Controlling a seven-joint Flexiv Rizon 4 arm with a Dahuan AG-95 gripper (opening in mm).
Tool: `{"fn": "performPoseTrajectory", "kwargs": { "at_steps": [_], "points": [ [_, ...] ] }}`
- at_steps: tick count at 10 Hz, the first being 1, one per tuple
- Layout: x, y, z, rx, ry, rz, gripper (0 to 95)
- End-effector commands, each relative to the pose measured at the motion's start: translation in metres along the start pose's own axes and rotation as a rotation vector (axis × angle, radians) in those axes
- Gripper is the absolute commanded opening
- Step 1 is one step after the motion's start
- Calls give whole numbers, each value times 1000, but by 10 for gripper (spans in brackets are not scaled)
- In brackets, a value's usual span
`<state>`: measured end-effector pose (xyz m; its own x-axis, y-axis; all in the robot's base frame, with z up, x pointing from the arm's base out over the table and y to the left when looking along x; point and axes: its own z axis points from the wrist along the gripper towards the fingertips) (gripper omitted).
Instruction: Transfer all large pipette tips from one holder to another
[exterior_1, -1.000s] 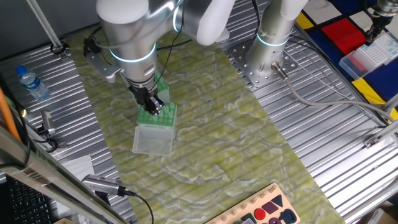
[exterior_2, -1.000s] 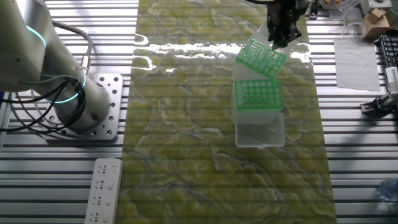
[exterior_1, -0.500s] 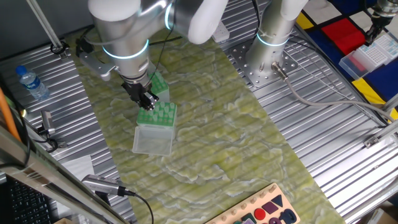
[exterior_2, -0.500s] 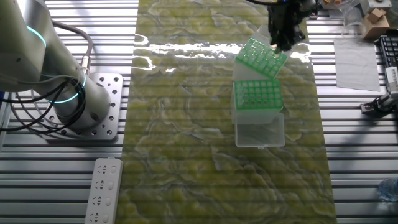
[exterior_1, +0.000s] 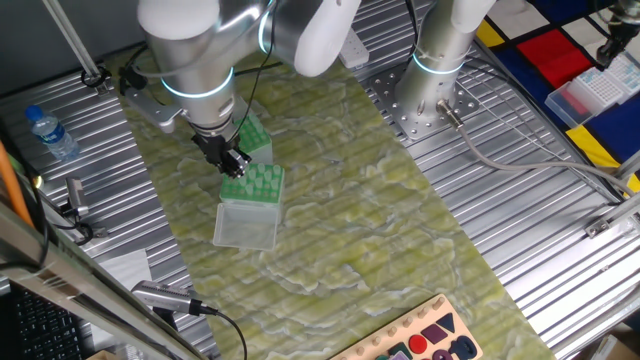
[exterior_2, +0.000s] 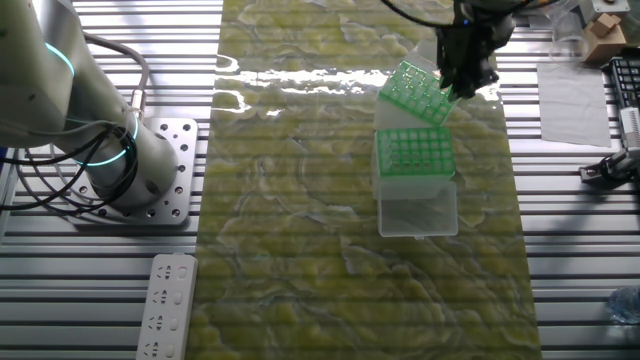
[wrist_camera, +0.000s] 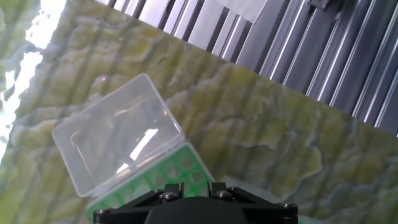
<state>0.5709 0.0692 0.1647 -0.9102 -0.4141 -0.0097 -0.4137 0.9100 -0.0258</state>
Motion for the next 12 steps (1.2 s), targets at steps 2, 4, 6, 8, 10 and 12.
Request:
{"fn": "performPoseTrajectory", "kwargs": {
  "at_steps": [2,4,6,8,10,12],
  "points": [
    [-2,-1,3,0,-4,4,190],
    [-2,-2,5,0,-6,8,190],
    [-3,-1,6,0,-5,16,190],
    [-1,0,8,1,-7,22,190],
    [2,1,11,2,-12,23,190],
    [4,1,13,3,-12,27,190]
  ]
}}
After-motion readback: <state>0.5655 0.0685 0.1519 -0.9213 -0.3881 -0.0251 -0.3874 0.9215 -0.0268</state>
